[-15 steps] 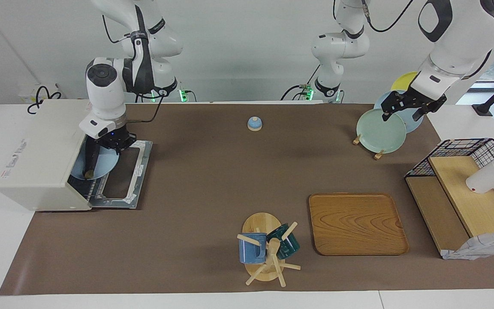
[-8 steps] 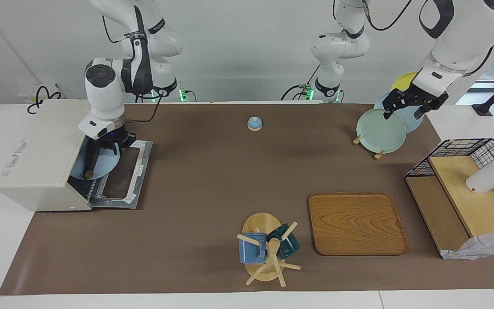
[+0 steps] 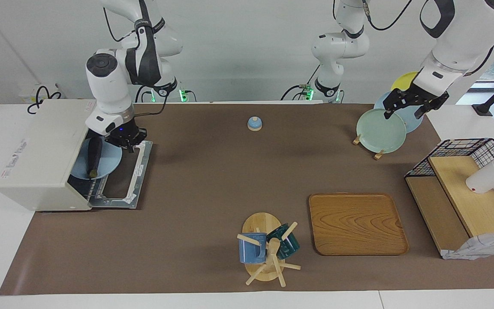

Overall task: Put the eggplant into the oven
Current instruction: 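Push the oven door closed with the right gripper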

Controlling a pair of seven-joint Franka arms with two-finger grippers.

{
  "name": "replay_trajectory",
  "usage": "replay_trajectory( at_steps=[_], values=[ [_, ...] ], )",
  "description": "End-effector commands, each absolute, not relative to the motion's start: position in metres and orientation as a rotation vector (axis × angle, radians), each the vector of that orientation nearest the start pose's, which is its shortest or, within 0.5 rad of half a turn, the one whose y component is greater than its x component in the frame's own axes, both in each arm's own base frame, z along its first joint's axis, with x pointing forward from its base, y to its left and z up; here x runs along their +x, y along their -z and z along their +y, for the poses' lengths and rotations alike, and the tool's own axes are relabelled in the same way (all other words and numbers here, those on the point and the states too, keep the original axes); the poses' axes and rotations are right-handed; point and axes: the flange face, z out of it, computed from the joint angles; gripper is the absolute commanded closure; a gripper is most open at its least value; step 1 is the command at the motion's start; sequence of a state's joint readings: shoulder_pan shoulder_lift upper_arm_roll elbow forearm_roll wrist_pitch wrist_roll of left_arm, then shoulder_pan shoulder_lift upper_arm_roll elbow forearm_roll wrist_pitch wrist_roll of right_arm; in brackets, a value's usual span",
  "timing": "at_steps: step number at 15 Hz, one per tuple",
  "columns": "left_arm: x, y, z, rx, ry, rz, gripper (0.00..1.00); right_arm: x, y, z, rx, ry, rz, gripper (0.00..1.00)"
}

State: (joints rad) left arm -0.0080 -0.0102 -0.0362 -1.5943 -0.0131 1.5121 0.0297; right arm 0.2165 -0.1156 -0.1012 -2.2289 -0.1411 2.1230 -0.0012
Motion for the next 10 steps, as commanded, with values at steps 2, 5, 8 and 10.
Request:
replay_trajectory(
  at_steps=[2, 5, 8, 10],
  values=[
    [0.535, -0.616, -0.023, -3.157, -0.126, 0.107, 0.00, 0.514, -0.370, 0.080, -3.229, 0.024, -0.165, 1.00],
    [0.535, -0.616, -0.023, -3.157, -0.126, 0.107, 0.00, 0.508, -0.345, 0.066, -3.226, 0.031, -0.140, 1.00],
    [0.535, -0.616, -0.023, -3.157, -0.126, 0.107, 0.00, 0.509, -0.321, 0.049, -3.236, 0.005, -0.116, 1.00],
    [0.535, -0.616, -0.023, -3.157, -0.126, 0.107, 0.00, 0.508, -0.310, 0.040, -3.243, -0.025, -0.100, 1.00]
  ],
)
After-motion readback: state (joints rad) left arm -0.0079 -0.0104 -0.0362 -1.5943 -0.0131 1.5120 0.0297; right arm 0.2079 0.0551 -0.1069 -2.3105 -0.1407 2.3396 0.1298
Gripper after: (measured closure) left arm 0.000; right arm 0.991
